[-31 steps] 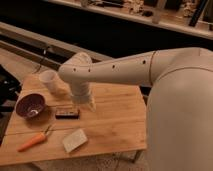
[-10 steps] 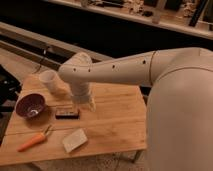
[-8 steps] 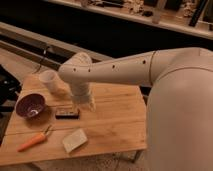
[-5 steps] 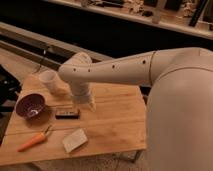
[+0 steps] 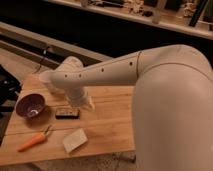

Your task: Place the bottle in the ceramic bowl

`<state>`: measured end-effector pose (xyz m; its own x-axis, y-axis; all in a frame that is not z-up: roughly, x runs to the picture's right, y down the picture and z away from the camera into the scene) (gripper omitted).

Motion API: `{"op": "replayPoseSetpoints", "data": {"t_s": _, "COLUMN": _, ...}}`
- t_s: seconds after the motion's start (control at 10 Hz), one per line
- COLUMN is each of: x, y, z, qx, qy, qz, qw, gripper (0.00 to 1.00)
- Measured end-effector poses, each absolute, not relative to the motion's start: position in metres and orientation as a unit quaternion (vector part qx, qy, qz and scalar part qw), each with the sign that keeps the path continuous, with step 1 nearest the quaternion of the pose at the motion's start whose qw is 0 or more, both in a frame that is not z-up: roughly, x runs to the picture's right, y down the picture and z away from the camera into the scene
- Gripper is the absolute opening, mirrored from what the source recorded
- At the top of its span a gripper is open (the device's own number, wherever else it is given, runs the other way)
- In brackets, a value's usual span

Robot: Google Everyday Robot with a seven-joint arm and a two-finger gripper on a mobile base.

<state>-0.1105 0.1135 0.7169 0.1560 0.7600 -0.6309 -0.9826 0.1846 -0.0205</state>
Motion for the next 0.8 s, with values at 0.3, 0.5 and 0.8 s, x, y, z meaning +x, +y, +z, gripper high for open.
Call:
{"op": "replayPoseSetpoints", "data": {"t_s": 0.3, "x": -0.119, "y": 0.104, "z": 0.720, "qx": -0.188, "qy": 0.210, "qz": 0.600, "qw": 0.749, "gripper": 0.65}}
{"op": "replayPoseSetpoints", "data": {"t_s": 0.5, "x": -0.122, "y": 0.098, "z": 0.717, "qx": -0.163, "qy": 0.177, "qz": 0.599, "qw": 0.764, "gripper": 0.65}}
{"op": "replayPoseSetpoints", "data": {"t_s": 0.8, "x": -0.123, "y": 0.088, "z": 0.705, "qx": -0.128, "qy": 0.137, "qz": 0.591, "qw": 0.784, "gripper": 0.65}}
